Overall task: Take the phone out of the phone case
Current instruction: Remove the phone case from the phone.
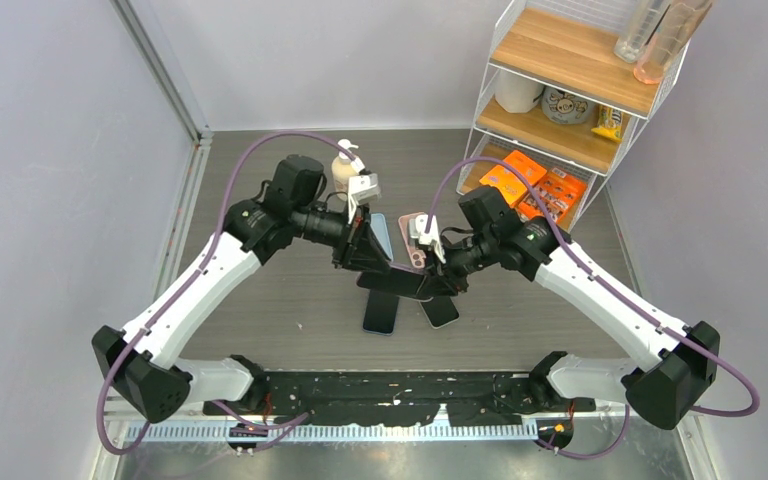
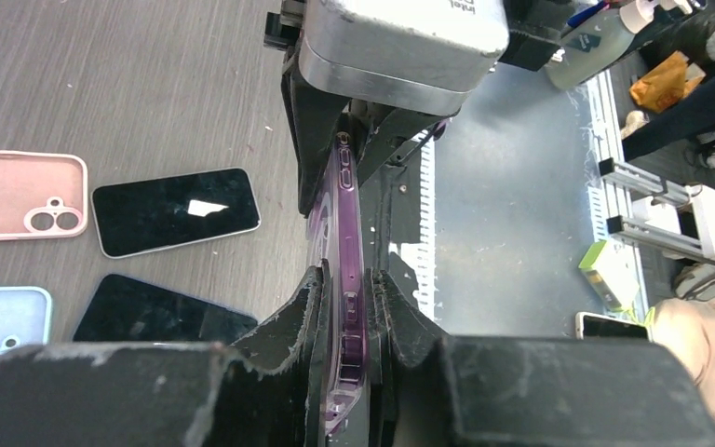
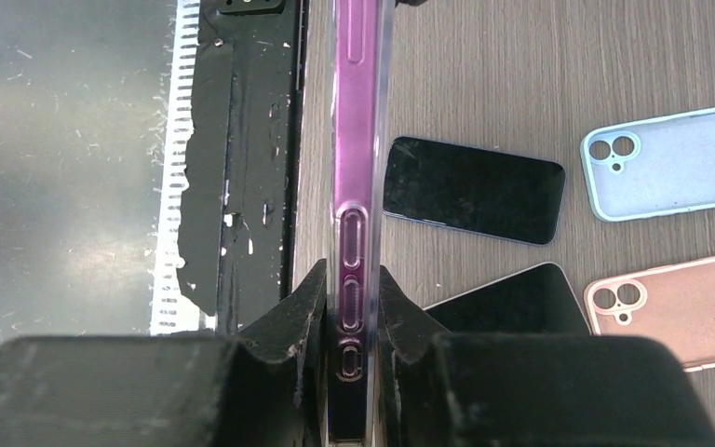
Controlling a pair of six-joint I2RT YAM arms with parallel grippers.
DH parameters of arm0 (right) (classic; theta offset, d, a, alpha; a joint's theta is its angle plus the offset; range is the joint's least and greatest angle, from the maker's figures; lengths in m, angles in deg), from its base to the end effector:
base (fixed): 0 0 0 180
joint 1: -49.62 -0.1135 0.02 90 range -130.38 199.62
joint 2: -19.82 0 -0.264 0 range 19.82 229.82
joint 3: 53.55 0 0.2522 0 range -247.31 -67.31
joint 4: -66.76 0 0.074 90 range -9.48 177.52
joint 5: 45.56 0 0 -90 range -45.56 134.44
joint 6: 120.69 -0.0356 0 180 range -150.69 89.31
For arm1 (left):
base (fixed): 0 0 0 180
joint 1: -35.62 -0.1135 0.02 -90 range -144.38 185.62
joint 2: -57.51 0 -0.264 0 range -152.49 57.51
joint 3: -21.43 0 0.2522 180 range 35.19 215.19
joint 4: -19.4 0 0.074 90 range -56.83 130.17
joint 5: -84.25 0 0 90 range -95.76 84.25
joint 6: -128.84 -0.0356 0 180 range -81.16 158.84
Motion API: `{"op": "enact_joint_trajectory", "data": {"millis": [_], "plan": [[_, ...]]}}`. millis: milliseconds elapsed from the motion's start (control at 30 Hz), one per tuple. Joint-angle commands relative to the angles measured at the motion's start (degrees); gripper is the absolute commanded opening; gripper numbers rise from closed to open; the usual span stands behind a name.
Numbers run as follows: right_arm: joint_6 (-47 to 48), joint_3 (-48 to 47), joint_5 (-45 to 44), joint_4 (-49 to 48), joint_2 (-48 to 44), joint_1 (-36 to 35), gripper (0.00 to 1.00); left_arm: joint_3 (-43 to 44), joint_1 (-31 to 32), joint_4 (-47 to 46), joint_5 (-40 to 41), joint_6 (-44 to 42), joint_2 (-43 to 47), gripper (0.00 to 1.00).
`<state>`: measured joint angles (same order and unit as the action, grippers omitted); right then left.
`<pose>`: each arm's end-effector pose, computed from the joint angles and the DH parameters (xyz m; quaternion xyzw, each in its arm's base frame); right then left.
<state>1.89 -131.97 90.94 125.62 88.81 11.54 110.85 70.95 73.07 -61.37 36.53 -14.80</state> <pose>0.1716 0.1672 0.3264 -0.6100 0.6240 0.3851 0.3004 0.1922 -0.1722 0.3832 0.4534 0.6801 -0.5126 0.2629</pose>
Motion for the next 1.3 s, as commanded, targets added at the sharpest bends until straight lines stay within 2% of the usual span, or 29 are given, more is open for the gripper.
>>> {"op": "enact_joint_trajectory", "data": {"millis": [0,333,500,733,1033,1267], "plan": [[0.7,-0.4,-1.2,-5.6,-1.3,-0.6,0.05,-0.4,-0.6,-3.9,-5.3,6.7,-1.8,0.00],[1.5,0.3,-8.0,-7.4,-3.7,-2.8,0.05,-4.2,-4.6,-18.1,-14.4,26.3,-7.7,0.00],[1.7,0.2,-11.2,-9.1,-5.1,-3.5,0.05,-8.9,-4.6,-33.1,-17.0,39.4,-8.4,0.00],[3.3,-0.4,-14.6,-9.2,-5.7,-5.1,0.05,-10.4,-4.6,-39.4,-19.7,45.3,-11.7,0.00],[5.3,-0.8,-17.7,-8.9,-5.6,-7.5,0.05,-15.2,-4.0,-65.6,-22.1,66.3,-16.1,0.00],[6.1,-1.7,-19.3,-8.9,-6.1,-8.8,0.05,-16.8,-2.8,-71.5,-21.8,73.4,-18.7,0.00]]}}
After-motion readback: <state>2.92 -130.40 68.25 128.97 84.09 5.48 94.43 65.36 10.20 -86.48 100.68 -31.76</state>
